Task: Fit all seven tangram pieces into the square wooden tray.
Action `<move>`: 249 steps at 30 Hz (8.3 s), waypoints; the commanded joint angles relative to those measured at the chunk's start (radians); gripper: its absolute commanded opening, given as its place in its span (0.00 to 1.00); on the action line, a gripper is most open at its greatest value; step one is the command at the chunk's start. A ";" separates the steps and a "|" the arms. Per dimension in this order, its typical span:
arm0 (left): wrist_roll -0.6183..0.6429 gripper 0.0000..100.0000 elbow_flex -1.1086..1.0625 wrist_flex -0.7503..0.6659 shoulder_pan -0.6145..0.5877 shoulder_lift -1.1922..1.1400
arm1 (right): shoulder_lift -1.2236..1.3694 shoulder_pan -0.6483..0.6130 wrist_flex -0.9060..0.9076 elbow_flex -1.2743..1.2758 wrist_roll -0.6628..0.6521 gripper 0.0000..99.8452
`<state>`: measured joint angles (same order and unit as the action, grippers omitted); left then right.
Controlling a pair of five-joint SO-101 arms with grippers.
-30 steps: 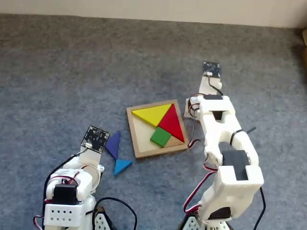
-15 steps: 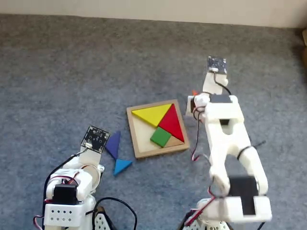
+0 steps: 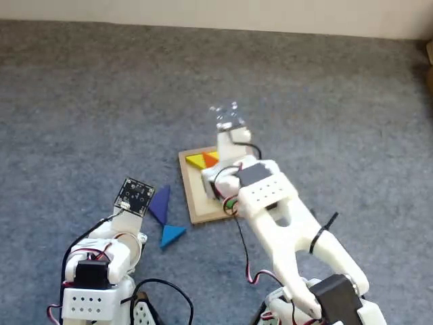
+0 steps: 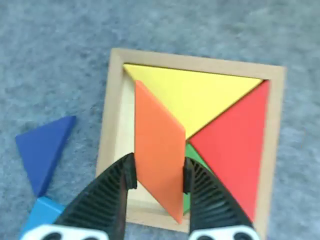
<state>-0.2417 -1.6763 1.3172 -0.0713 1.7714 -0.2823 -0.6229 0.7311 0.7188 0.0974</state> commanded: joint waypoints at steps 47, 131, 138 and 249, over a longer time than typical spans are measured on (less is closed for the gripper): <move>-0.012 0.01 -0.019 0.005 -0.008 0.050 | -0.099 -0.033 -0.035 0.079 -0.121 0.01; -0.012 0.01 -0.019 0.005 -0.008 0.050 | -0.621 0.104 -0.446 0.541 -0.124 0.01; -0.012 0.01 -0.019 0.005 -0.008 0.050 | -0.944 0.124 -0.447 0.696 -0.124 0.01; -0.014 0.01 0.283 -0.038 -0.255 0.051 | -1.554 0.582 0.519 1.073 -0.124 0.01</move>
<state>-0.2478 -1.5213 1.3172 -0.2770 1.7714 -1.8151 -0.0506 1.2436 1.6763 -0.0192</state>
